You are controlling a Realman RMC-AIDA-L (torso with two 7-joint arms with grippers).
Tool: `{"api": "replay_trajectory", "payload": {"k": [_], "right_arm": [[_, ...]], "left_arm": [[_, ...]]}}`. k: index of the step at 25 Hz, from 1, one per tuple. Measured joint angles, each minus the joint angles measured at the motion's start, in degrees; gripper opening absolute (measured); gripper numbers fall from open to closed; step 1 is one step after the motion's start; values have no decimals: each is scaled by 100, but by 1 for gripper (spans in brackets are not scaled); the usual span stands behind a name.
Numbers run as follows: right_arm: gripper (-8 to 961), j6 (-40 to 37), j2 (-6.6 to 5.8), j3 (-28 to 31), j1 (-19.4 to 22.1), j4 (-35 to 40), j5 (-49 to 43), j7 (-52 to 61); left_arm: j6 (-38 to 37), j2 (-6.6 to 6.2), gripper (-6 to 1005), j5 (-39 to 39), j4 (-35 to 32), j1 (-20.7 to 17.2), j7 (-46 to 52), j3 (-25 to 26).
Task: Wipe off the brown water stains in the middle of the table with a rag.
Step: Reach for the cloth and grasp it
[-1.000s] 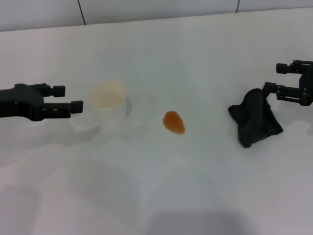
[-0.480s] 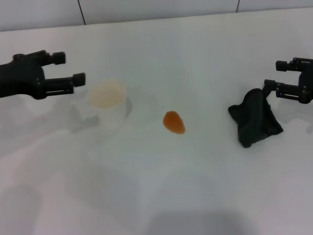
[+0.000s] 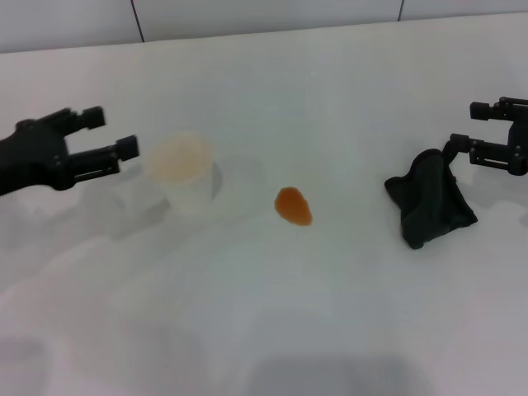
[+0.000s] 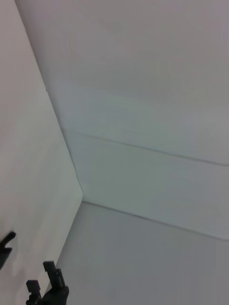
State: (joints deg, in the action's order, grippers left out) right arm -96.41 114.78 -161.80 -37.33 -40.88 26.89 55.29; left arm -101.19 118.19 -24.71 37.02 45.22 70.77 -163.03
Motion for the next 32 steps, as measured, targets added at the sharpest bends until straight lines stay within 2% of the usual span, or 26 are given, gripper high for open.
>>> {"api": "replay_trajectory", "payload": {"k": [5,13,24,32], "right_arm": [[614,0,0,0,-17,1,-1,-10],[614,5,0,0,-67,2,-42,-11],[614,9,9,0,-57,1,-57,-10],[615,-118,9,-7,-77,-77,-268,47]], "left_arm": [[94,-66,870,-114,-212,-175,66,0],[508,-106,870,223,-295,72,615,0],[568,-113,871,850,-245,417,1084,0],[626,-122,871,780,-239,373,1080,-1]]}}
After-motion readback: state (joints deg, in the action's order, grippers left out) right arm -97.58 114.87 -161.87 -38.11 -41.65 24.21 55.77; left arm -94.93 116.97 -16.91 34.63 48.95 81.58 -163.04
